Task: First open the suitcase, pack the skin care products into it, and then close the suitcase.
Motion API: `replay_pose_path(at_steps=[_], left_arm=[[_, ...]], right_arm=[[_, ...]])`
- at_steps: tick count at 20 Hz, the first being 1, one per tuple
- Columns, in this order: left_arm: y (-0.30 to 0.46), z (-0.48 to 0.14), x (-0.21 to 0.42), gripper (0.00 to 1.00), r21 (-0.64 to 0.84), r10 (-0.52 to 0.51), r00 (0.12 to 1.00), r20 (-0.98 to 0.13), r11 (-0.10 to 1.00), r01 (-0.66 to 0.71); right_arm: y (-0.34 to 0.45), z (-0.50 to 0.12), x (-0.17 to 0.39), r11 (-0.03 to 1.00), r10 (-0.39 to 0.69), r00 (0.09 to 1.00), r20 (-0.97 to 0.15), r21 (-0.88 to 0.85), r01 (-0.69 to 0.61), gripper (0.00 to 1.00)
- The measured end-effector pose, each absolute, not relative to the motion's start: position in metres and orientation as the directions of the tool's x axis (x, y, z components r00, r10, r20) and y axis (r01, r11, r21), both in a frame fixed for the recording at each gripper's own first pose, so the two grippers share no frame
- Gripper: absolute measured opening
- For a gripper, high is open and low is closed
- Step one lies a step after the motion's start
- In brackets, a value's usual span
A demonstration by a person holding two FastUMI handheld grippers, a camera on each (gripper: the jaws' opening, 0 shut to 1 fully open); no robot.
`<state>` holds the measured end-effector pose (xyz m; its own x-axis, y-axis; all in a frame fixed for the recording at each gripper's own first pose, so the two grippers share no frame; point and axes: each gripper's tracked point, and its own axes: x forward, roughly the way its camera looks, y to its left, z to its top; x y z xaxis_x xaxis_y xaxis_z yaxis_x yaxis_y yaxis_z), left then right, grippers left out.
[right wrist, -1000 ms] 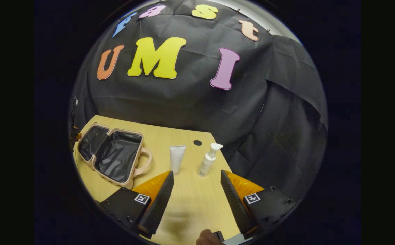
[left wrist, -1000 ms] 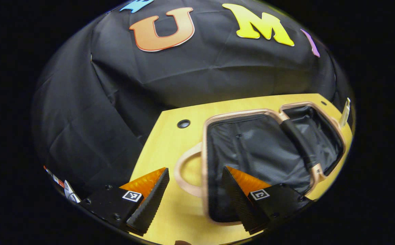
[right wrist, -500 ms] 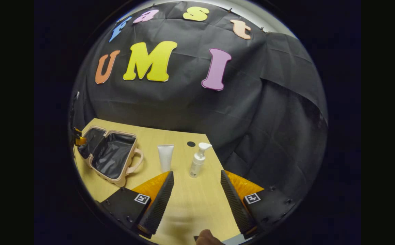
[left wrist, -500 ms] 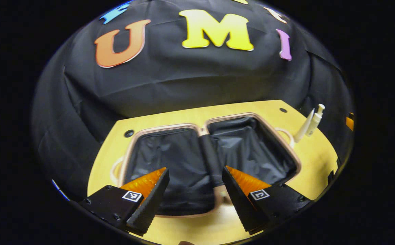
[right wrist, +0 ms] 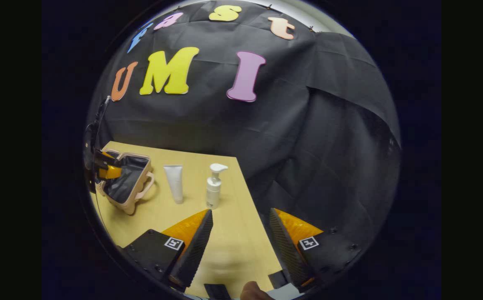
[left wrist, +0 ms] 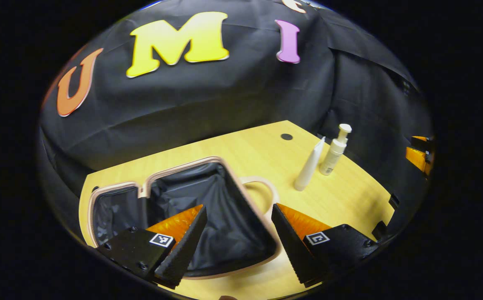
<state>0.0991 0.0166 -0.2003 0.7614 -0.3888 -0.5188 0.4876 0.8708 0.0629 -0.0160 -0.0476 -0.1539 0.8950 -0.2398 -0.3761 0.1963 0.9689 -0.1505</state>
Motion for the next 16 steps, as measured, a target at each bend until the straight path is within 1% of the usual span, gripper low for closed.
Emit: replay_pose_path(at_steps=[6, 10, 16], left_arm=[[-0.079, -0.22, 0.1, 0.99, 0.023, -0.469, 0.697, -0.542, 0.821, 0.571], [-0.12, -0.239, 0.111, 1.0, 0.011, -0.484, 0.67, -0.562, 0.806, 0.591], [-0.156, -0.278, 0.148, 0.99, -0.021, -0.45, 0.67, -0.591, 0.839, 0.544]], right_arm=[[-0.087, -0.17, -0.02, 0.963, -0.268, 0.875, -0.405, -0.149, 0.226, 0.82], [-0.106, -0.187, -0.024, 0.963, -0.267, 0.859, -0.437, -0.153, 0.221, 0.82], [-0.123, -0.207, -0.012, 0.969, -0.239, 0.851, -0.468, -0.169, 0.179, 0.82]])
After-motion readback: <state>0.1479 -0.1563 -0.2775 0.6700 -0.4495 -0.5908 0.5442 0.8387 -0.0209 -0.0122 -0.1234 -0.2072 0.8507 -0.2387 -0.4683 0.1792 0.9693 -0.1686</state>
